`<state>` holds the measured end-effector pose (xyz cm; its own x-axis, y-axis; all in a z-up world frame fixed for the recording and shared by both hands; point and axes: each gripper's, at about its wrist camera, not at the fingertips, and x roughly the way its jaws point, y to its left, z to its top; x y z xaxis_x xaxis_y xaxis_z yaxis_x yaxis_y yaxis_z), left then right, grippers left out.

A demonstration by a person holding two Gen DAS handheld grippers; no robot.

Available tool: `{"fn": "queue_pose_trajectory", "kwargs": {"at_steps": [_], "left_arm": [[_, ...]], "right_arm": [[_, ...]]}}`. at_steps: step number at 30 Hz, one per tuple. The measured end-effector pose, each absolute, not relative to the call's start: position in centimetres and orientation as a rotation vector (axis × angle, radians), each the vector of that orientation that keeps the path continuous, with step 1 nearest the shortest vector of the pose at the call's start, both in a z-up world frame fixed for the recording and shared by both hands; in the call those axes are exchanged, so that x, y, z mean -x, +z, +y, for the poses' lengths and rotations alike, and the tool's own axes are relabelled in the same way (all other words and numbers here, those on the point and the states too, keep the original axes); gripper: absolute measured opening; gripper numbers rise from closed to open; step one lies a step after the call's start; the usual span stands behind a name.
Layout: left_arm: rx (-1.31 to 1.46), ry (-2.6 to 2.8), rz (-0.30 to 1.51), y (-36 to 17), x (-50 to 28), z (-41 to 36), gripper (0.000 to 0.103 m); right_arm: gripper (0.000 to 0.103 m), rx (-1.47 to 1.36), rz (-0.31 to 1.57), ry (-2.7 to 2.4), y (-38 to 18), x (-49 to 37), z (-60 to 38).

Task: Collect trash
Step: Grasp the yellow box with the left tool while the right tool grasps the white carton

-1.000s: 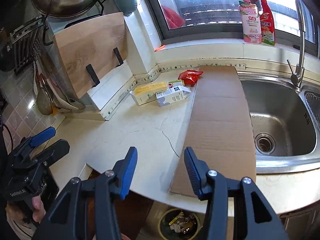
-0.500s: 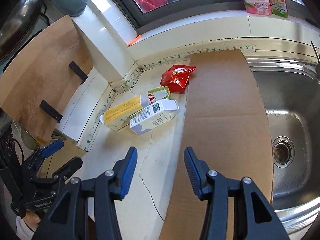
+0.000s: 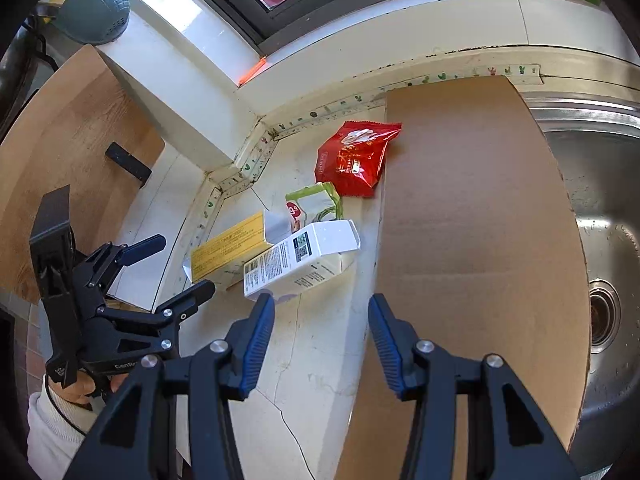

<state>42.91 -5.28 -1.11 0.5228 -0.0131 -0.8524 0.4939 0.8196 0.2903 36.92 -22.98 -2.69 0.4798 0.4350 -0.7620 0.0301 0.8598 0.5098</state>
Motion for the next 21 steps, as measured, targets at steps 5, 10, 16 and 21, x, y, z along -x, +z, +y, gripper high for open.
{"fn": "queue_pose_trajectory", "kwargs": {"at_steps": [5, 10, 16, 21], "left_arm": [[-0.682, -0.351, 1.007, -3.1, -43.6, -5.7, 0.093], [-0.786, -0.354, 1.027, -4.6, -44.6, -6.5, 0.093], [-0.841, -0.387, 1.059, -6.1, -45.6, -7.4, 0.093], [-0.797, -0.413, 1.078, -6.5, -45.8, -7.4, 0.064]], "right_arm": [[0.049, -0.509, 1.069, 0.267, -3.8, -38.0, -23.1], [0.049, -0.519, 1.087, 0.278, -4.6, -38.7, -22.7], [0.049, -0.518, 1.097, 0.288, -4.7, -39.2, -22.0], [0.049, -0.54, 1.107, 0.282, -5.2, -39.7, -21.5]]}}
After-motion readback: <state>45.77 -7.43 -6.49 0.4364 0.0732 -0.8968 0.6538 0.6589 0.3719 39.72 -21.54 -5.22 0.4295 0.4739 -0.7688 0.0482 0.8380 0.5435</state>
